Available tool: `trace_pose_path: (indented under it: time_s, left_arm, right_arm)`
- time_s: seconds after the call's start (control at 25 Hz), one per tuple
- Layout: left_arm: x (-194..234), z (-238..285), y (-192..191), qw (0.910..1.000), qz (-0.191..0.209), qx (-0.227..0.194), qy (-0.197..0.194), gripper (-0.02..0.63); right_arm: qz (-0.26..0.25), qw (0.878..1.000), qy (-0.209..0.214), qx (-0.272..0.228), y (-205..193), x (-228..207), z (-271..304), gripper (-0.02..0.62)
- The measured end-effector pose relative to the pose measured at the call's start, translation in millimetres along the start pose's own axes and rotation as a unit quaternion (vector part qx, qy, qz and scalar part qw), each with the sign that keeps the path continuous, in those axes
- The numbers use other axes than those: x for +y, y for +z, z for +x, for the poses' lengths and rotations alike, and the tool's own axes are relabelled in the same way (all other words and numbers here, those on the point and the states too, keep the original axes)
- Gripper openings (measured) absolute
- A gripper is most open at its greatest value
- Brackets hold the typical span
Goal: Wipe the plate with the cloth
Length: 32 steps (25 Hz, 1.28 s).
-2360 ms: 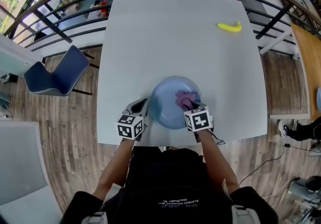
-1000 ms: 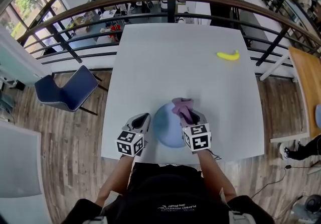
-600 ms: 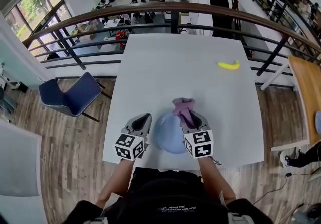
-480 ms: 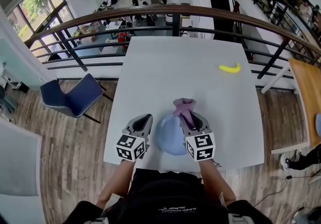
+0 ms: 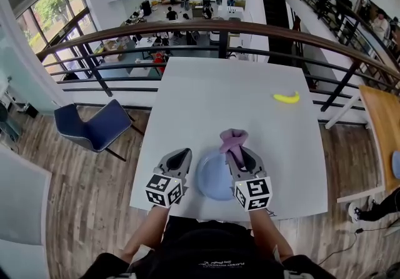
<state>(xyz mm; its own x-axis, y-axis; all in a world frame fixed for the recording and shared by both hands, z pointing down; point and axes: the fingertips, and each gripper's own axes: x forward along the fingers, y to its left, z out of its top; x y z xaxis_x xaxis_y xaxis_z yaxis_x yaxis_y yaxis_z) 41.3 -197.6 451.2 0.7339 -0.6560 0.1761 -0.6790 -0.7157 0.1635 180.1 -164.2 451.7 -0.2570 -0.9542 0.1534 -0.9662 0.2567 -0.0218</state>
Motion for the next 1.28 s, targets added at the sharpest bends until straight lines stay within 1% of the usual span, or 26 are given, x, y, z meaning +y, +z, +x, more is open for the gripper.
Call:
trace_pose_path:
  time_s: [0.08,0.24,0.88,1.04,1.28]
  left_arm:
    - [0,-1,0,1.0000,0.002,-0.003,-0.001,0.012]
    - [-7,2,-12,0.9999,0.002,0.010,-0.007,0.012]
    - [-19,-2,-17,0.9997,-0.001,0.016,-0.019,0.012]
    - [-14,-1,-15,0.9998,-0.003,0.013,-0.018,0.012]
    - [-10,3,-20,0.9998,-0.009,0.014,-0.012,0.012]
  right_arm:
    - [0.003,1.000,0.003,-0.010,3,2,-1,0.118]
    - [0.012,1.000,0.005,-0.014,0,1,0,0.118]
    - [-0.009,1.000,-0.009,-0.018,6,1,-13,0.117]
    - [-0.015,1.000,-0.011,-0.020,9,2,-9,0.117]
    - [0.001,1.000,-0.006,-0.011,3,0,-7,0.117]
